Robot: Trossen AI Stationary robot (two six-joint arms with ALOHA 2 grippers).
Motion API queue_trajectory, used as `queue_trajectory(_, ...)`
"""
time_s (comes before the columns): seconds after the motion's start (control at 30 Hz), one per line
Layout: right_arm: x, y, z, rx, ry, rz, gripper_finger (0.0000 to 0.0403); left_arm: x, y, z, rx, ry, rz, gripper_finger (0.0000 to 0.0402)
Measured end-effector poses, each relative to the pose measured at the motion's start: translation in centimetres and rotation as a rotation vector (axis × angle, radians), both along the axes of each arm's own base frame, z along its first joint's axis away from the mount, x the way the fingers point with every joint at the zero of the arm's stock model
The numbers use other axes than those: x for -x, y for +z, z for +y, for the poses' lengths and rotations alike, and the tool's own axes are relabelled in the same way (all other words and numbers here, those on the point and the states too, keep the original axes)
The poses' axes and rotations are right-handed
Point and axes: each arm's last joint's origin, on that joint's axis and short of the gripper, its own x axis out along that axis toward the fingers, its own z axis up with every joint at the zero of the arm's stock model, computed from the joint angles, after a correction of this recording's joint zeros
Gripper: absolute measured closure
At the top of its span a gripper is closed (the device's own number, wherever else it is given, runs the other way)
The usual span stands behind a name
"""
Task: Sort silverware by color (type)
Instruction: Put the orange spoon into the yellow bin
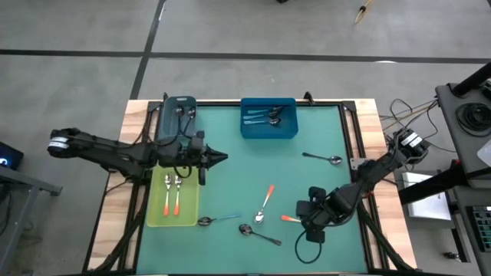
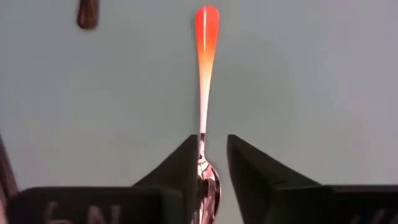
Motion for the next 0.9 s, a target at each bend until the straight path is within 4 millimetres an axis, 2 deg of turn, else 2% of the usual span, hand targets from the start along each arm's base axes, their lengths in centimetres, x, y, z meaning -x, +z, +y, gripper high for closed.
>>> queue_trajectory(0.23,-0.4,-2.5,0.9,0.016,0.036,0.098,0.0245,-0.8,-0.6,-0.1,0.006,-0.009,0.008,0.0402)
queue_trajectory(0.37,-0.6,-3.9,1.2,0.030,0.048,0.151,0.0231,-0.8,-0.4,-0.1,-0.002,-0.010,-0.010,0.0402)
queue_trajectory(0.63,-1.0,-5.3,1.5,0.054,0.055,0.174,0.0265,-0.8,-0.4,-0.1,-0.010,-0.011,-0.009,0.0402)
queue_trajectory(0.9,-1.3,-6.4,1.7,0.079,0.111,0.186,0.0337,-0.8,-0.4,-0.1,-0.011,-0.011,-0.009,0.0402)
